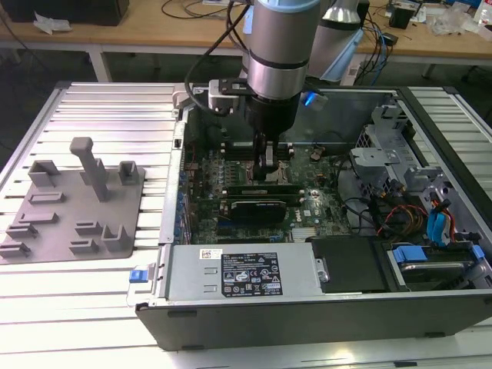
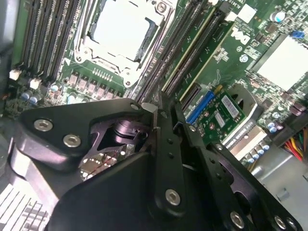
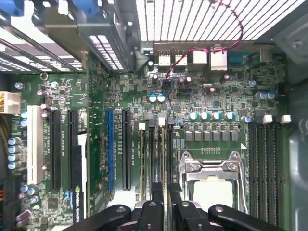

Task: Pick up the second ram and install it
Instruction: 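Insert the second ram into the second slot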

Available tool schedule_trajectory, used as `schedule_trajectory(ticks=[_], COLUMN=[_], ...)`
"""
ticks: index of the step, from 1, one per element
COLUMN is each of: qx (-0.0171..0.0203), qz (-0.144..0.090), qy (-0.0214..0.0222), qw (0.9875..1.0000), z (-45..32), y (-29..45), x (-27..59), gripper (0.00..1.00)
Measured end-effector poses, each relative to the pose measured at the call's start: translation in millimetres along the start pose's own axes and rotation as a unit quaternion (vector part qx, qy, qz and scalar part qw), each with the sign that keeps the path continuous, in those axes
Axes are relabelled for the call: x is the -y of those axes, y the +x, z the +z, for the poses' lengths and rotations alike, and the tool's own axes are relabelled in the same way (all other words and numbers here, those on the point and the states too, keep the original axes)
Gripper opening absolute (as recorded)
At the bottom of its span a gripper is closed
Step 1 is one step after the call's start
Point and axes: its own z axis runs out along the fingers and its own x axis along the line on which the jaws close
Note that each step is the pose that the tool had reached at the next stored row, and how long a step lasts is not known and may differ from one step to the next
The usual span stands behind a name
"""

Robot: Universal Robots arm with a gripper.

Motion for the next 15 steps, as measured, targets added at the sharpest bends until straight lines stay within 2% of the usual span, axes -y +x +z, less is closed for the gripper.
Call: schedule_trajectory(ticks=[1, 2, 3, 7, 13, 14, 15], qx=[0.0001, 0.0001, 0.0003, 0.0002, 0.0002, 0.0002, 0.0002], qz=[0.000, 0.000, 0.000, 0.000, 0.001, 0.001, 0.001], qy=[0.0027, 0.0112, 0.0169, 0.0169, 0.0169, 0.0169, 0.0169], qw=[1.0000, 0.9999, 0.9999, 0.9999, 0.9999, 0.9999, 0.9999], z=[0.0, 0.0, 0.4, 1.3, 1.4, 1.4, 1.3], y=[0.0, 0.0, 0.0, -0.1, -0.2, -0.2, -0.2], x=[-0.1, -0.1, 0.4, 9.3, 11.9, 12.2, 12.4], gripper=[0.16, 0.16, 0.16, 0.16, 0.16, 0.15, 0.08])
